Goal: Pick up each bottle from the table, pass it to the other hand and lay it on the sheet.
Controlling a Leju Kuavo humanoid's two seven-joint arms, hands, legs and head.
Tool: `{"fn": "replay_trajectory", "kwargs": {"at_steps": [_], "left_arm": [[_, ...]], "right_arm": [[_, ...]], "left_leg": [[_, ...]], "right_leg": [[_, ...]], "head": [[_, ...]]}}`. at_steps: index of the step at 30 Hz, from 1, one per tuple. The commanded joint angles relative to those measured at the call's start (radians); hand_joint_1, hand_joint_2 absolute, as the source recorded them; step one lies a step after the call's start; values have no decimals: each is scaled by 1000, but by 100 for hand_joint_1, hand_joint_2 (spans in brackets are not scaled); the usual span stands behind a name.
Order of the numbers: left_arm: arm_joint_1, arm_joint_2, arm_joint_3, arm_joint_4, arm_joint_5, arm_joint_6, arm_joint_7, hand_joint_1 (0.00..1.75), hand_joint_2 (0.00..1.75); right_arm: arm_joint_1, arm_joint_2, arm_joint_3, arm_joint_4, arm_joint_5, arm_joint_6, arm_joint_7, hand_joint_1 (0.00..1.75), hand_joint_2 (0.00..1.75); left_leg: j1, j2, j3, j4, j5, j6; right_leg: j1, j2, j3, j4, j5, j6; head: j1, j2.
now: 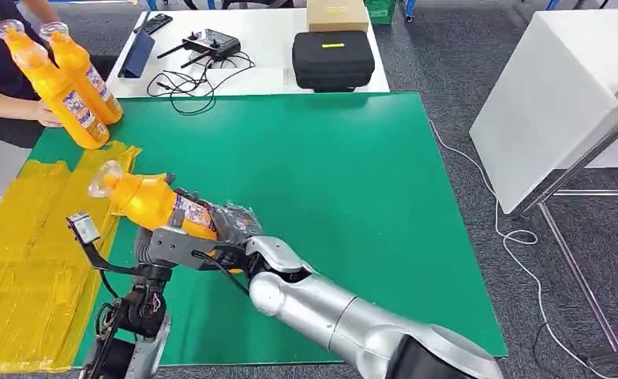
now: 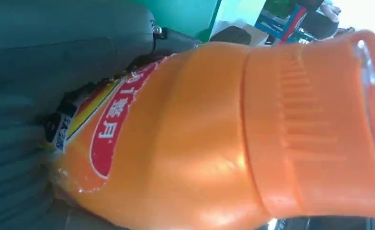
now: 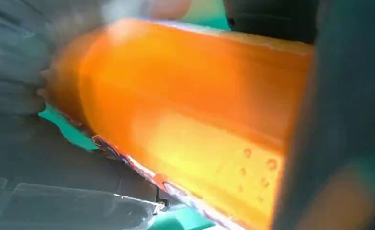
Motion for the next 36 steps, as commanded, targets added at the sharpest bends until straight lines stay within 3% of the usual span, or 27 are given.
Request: {"fn": "replay_trajectory", "kwargs": {"at_steps": [1,5,12,14,16,17,18,23,24,25,26,28,29,31,33,36], "left_arm": [[-100,31,-31,-34,-144,98,-77,175,175],[-195,88,34,72,-607,612,-206,175,175],[-272,196,246,298,-754,704,-280,175,175],[-286,218,252,357,-874,892,-314,175,175],[-292,217,341,386,-1050,971,-314,175,175],[-280,199,447,345,-1229,971,-294,175,175],[-261,128,676,237,-1600,971,-280,175,175],[-261,128,676,237,-1600,971,-280,175,175],[-170,86,700,107,-2100,971,-116,175,175],[-170,86,700,107,-2100,971,-116,175,175],[-114,145,509,136,-2105,971,44,175,175],[-104,151,469,142,-2105,971,77,175,175],[-92,175,363,178,-2094,971,155,175,175],[-79,196,282,201,-2105,971,209,175,175],[-85,219,175,263,-2105,971,273,175,175],[-94,227,128,309,-2105,971,293,175,175]], "right_arm": [[14,-4,-36,118,19,-15,-55,0,0],[-2,-48,-151,70,54,-84,-105,0,0],[19,-105,-368,-34,175,-81,-180,0,0],[29,-113,-427,-63,209,-79,-200,0,0],[35,-113,-468,-91,233,-65,-214,0,0],[39,-112,-483,-100,251,-62,-210,0,0],[46,-109,-514,-117,273,-42,-219,0,0],[46,-109,-514,-117,273,-42,-219,0,0],[61,-96,-564,-126,330,-9,-244,0,0],[61,-96,-564,-126,330,-9,-244,0,0],[65,-93,-573,-126,344,1,-254,0,0],[66,-93,-576,-126,350,1,-255,0,0],[58,-86,-582,-101,352,-8,-280,0,0],[65,-91,-587,-117,365,16,-270,0,0],[65,-91,-596,-115,369,36,-279,0,0],[66,-89,-599,-114,373,41,-284,0,0]], "left_leg": [[1,-5,0,0,0,0],[1,-6,-1,0,1,0],[2,-2,4,-1,0,0],[3,-2,4,-1,-1,0],[2,-1,2,-1,0,0],[2,-1,3,0,-1,0],[2,-1,4,0,-1,0],[2,0,2,0,-1,0],[3,-1,4,0,-2,0],[2,0,2,0,-1,0],[3,-2,4,1,-2,1],[0,-1,2,-1,-1,0],[1,-2,4,-1,-1,0],[0,-4,1,-1,0,0],[2,-5,6,0,-3,1],[0,-4,2,-1,0,1]], "right_leg": [[1,-7,2,-1,-1,0],[2,-7,2,0,-1,0],[2,-4,5,-1,0,0],[3,-4,7,-1,-1,1],[2,-2,3,0,0,1],[2,-3,5,0,-1,1],[2,-4,6,0,-1,1],[2,-2,4,0,0,1],[3,-3,6,0,-2,1],[2,-2,3,0,0,1],[3,-5,7,0,-2,2],[0,-2,4,-1,-1,1],[1,-5,7,-1,-2,1],[0,-5,3,-1,-1,1],[2,-9,10,-1,-3,1],[0,-5,5,-1,-1,1]], "head": [[0,0],[0,0],[0,0],[0,0],[0,0],[0,0],[0,0],[0,0],[0,0],[0,0],[0,0],[0,0],[0,0],[0,0],[0,0],[0,0]]}}
